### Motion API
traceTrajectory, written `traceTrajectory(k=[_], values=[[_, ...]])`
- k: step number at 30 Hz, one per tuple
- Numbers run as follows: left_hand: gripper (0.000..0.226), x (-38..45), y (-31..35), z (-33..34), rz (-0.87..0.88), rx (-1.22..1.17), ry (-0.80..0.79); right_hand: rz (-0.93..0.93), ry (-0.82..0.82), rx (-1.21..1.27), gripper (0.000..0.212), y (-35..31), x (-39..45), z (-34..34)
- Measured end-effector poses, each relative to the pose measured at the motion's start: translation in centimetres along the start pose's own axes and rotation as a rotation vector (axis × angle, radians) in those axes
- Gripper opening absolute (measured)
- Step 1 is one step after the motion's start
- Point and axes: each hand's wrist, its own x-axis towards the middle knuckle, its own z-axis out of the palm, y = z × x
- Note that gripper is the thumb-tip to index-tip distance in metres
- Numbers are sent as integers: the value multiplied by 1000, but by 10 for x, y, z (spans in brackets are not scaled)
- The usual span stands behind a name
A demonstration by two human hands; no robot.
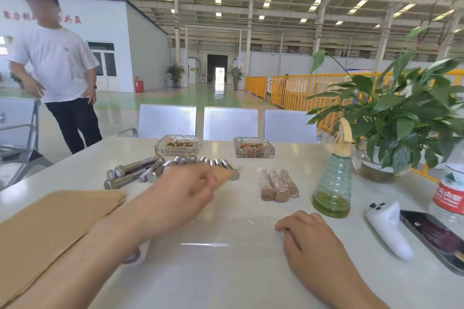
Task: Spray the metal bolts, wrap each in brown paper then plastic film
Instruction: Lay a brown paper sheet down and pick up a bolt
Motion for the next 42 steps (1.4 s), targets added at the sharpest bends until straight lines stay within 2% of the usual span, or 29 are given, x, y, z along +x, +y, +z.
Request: traceTrajectory(k=[2,5,10,16,21,26,30,34,35,39,42], values=[[9,-5,16,20,120,-1,-183,0,9,19,27,0,0,1],[6,-15,25,45,298,1,-306,5,31,51,24,2,0,2],[8,-29,24,59,429,34,-295,26,39,95,28,4,1,2],[14,-36,16,61,465,38,-315,75,38,170,35,6,3,2],[21,-32,21,64,385,11,-320,128,63,279,32,6,4,3],[32,-31,19,65,176,118,-207,103,68,261,25,6,3,6],[46,-29,20,70,76,206,-366,86,59,219,23,4,2,7],[50,-18,17,64,-27,115,-489,76,57,218,22,2,1,7],[52,-9,17,63,-63,84,-475,79,58,217,23,1,1,7],[41,53,8,74,-152,125,-190,98,65,219,23,0,2,9],[31,98,-2,93,-191,219,-186,94,39,179,23,0,3,8]])
